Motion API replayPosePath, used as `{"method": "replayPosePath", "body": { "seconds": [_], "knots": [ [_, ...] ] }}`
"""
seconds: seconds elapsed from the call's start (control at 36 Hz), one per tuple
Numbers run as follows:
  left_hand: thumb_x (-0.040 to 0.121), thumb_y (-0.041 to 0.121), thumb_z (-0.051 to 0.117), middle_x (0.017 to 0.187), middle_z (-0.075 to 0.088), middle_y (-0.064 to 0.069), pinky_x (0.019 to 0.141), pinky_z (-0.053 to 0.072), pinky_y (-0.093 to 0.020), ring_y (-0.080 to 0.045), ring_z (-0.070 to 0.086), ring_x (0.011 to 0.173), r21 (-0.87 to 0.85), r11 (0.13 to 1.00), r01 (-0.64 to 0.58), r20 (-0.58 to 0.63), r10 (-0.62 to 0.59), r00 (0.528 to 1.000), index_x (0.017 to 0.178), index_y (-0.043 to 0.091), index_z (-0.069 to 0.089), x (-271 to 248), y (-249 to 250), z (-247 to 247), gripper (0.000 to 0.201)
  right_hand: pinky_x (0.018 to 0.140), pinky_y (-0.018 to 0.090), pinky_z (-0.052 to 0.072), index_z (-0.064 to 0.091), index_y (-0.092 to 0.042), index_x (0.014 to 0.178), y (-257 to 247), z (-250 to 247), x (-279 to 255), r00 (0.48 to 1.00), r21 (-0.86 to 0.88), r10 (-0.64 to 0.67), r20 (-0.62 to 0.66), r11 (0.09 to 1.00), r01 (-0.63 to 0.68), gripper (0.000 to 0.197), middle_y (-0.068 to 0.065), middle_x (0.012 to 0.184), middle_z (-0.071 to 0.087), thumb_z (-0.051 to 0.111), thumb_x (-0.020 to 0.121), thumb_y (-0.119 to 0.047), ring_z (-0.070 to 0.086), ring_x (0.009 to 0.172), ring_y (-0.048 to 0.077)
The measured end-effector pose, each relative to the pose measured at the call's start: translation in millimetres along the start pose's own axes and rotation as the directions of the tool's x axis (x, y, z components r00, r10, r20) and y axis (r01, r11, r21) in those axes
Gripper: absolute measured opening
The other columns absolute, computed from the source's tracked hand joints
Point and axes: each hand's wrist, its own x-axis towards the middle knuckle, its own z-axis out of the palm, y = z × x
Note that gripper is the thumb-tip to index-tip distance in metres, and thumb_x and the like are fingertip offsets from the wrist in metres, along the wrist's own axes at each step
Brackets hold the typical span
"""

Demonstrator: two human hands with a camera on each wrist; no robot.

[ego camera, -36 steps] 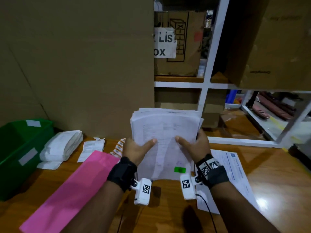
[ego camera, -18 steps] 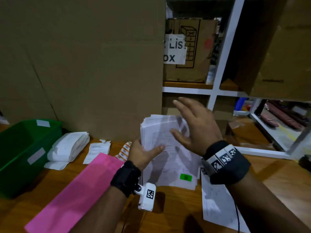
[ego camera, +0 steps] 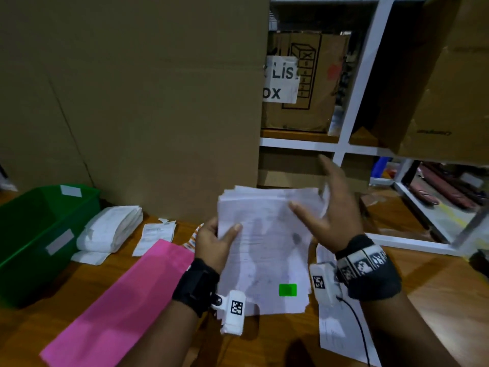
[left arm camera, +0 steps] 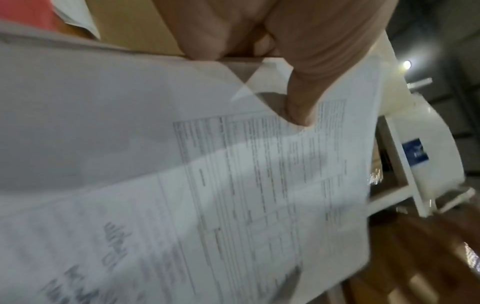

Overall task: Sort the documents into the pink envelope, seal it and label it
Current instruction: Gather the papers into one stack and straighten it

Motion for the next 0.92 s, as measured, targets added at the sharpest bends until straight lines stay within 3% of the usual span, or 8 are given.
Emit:
{"method": "replayPosePath", "body": {
  "seconds": [0.08, 0.14, 0.25, 0.39, 0.47, 0.61, 0.72, 0.92],
  "knots": [
    [0.089, 0.007, 0.072, 0.102, 0.078, -0.010, 0.075, 0.062, -0.041, -0.031, 0.075, 0.093, -0.099, 0.995, -0.006, -0.016, 0.005, 1.000, 0.110, 0.006, 0.069, 2, 6, -7, 0.022, 0.108, 0.038, 0.033, 0.018, -0.037, 0.152, 22, -4, -28, 0.959, 0.223, 0.278, -0.062, 0.940, -0.258, 0.098, -0.007, 0.158, 0.029, 0.079, 0.077, -0.046, 0.032, 0.139, 0.011],
    [0.086, 0.008, 0.071, 0.107, 0.076, -0.015, 0.079, 0.061, -0.045, -0.034, 0.074, 0.097, -0.189, 0.982, 0.023, 0.025, -0.018, 1.000, 0.111, 0.005, 0.069, 2, 12, -9, 0.025, 0.103, 0.037, 0.040, 0.022, -0.036, 0.150, 37, 2, -48, 0.910, 0.395, 0.409, 0.064, 0.827, -0.400, 0.096, -0.013, 0.149, 0.038, 0.082, 0.075, -0.039, 0.041, 0.130, 0.008],
    [0.084, 0.004, 0.069, 0.112, 0.074, -0.019, 0.078, 0.060, -0.044, -0.035, 0.073, 0.100, -0.324, 0.941, 0.101, 0.108, -0.069, 0.992, 0.116, -0.001, 0.066, 3, 18, -8, 0.032, 0.093, 0.040, 0.056, 0.049, -0.027, 0.139, 67, 21, -85, 0.822, 0.457, 0.347, 0.452, 0.701, -0.548, 0.070, -0.008, 0.125, 0.068, 0.081, 0.078, -0.041, 0.066, 0.113, 0.014],
    [0.091, 0.004, 0.068, 0.115, 0.074, -0.015, 0.081, 0.061, -0.043, -0.033, 0.072, 0.104, -0.210, 0.959, 0.191, 0.071, -0.180, 0.981, 0.120, 0.003, 0.066, 8, -1, -11, 0.028, 0.074, 0.009, 0.050, 0.062, -0.027, 0.122, 59, 34, -113, 0.870, 0.361, 0.313, 0.381, 0.816, -0.452, 0.036, -0.031, 0.102, 0.070, 0.072, 0.087, -0.029, 0.066, 0.095, -0.008],
    [0.093, 0.003, 0.066, 0.128, 0.068, -0.016, 0.102, 0.049, -0.058, -0.037, 0.066, 0.115, -0.053, 0.951, 0.306, 0.226, -0.287, 0.931, 0.130, 0.009, 0.062, 3, -19, -17, 0.038, 0.071, 0.011, 0.049, 0.065, -0.026, 0.116, 67, 37, -123, 0.870, 0.330, 0.369, 0.327, 0.818, -0.471, 0.028, -0.022, 0.098, 0.072, 0.071, 0.089, -0.027, 0.067, 0.090, -0.005],
    [0.094, -0.003, 0.061, 0.136, 0.064, -0.015, 0.100, 0.051, -0.055, -0.037, 0.061, 0.124, 0.000, 0.871, 0.492, 0.464, -0.435, 0.771, 0.141, 0.013, 0.051, -50, -48, -29, 0.050, 0.073, 0.019, 0.052, 0.067, -0.028, 0.109, 69, 37, -152, 0.797, 0.347, 0.476, 0.372, 0.725, -0.595, 0.021, -0.016, 0.098, 0.075, 0.071, 0.090, -0.019, 0.070, 0.094, 0.008],
    [0.090, -0.002, 0.067, 0.127, 0.071, -0.004, 0.085, 0.059, -0.034, -0.032, 0.064, 0.122, 0.077, 0.916, 0.394, 0.305, -0.398, 0.865, 0.136, 0.017, 0.055, -87, -76, -40, 0.051, 0.095, 0.035, 0.052, 0.055, -0.028, 0.131, 66, 41, -178, 0.755, 0.216, 0.492, 0.433, 0.756, -0.617, 0.056, -0.010, 0.122, 0.066, 0.070, 0.080, -0.045, 0.062, 0.112, 0.011],
    [0.086, 0.017, 0.071, 0.137, 0.064, 0.001, 0.105, 0.047, -0.048, -0.022, 0.059, 0.129, 0.245, 0.937, 0.247, 0.243, -0.306, 0.920, 0.145, 0.019, 0.047, -102, -86, -49, 0.064, 0.104, 0.038, 0.047, 0.038, -0.035, 0.140, 52, 45, -192, 0.699, 0.141, 0.511, 0.501, 0.749, -0.648, 0.057, -0.013, 0.129, 0.058, 0.067, 0.092, -0.022, 0.056, 0.118, 0.013]
  ]
}}
